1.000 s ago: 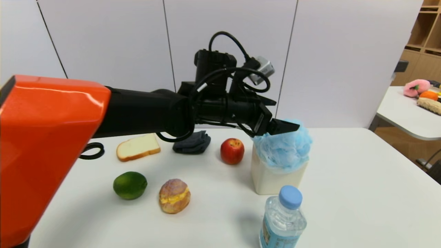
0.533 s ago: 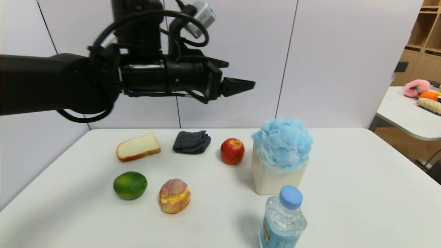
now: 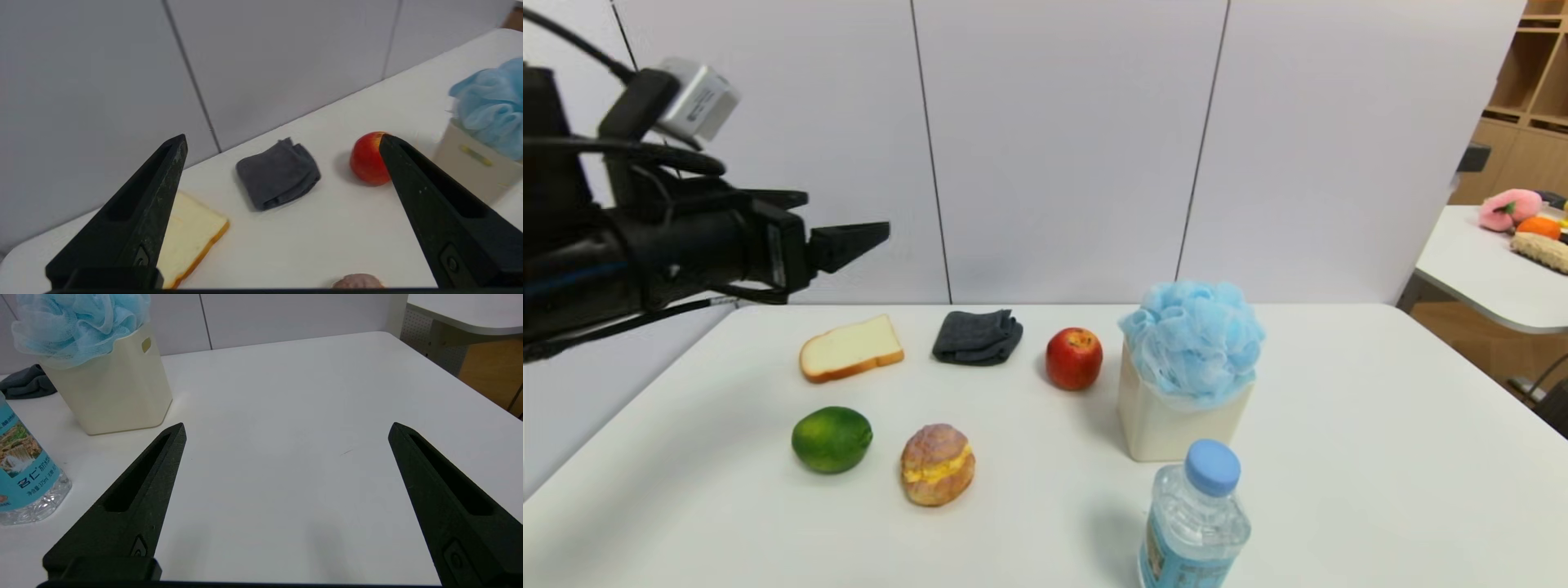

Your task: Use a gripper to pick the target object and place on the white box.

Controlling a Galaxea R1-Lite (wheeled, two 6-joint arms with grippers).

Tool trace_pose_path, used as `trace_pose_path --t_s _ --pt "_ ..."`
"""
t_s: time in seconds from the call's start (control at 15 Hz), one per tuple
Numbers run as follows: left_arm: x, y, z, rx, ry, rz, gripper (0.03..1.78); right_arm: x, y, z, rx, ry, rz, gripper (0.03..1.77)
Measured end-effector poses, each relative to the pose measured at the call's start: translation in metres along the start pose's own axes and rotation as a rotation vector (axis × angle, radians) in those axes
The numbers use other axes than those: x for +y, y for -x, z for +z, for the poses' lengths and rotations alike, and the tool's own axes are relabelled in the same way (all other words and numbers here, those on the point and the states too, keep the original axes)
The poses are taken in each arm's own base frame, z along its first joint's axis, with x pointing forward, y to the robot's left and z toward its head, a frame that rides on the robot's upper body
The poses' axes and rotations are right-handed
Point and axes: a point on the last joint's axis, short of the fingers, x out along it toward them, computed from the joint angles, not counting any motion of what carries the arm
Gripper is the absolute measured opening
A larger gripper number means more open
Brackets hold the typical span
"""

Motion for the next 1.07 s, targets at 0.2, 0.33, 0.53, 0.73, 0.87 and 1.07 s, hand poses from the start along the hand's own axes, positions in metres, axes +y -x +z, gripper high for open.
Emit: trace_pose_path --t_s 0.2,0.33,0.53,0.73,0.87,1.07 --pt "0.005 0.050 -0.016 -0.173 0.033 0.205 1.69 0.000 0.000 0.000 0.000 0.000 0.000 1.71" --pt "0.003 0.084 -0.018 -0.327 0.028 0.270 1.69 0.000 0.000 0.000 0.000 0.000 0.000 1.71" --pt "-0.003 0.123 -0.031 -0.403 0.018 0.310 1.69 0.000 0.000 0.000 0.000 0.000 0.000 1.71" --pt "-0.008 0.152 -0.044 -0.440 0.019 0.359 1.69 0.000 0.000 0.000 0.000 0.000 0.000 1.71" --pt "-0.011 0.167 -0.053 -0.468 0.039 0.391 1.69 0.000 0.000 0.000 0.000 0.000 0.000 1.71" --pt "-0.018 0.187 -0.072 -0.470 0.063 0.428 1.69 0.000 0.000 0.000 0.000 0.000 0.000 1.71"
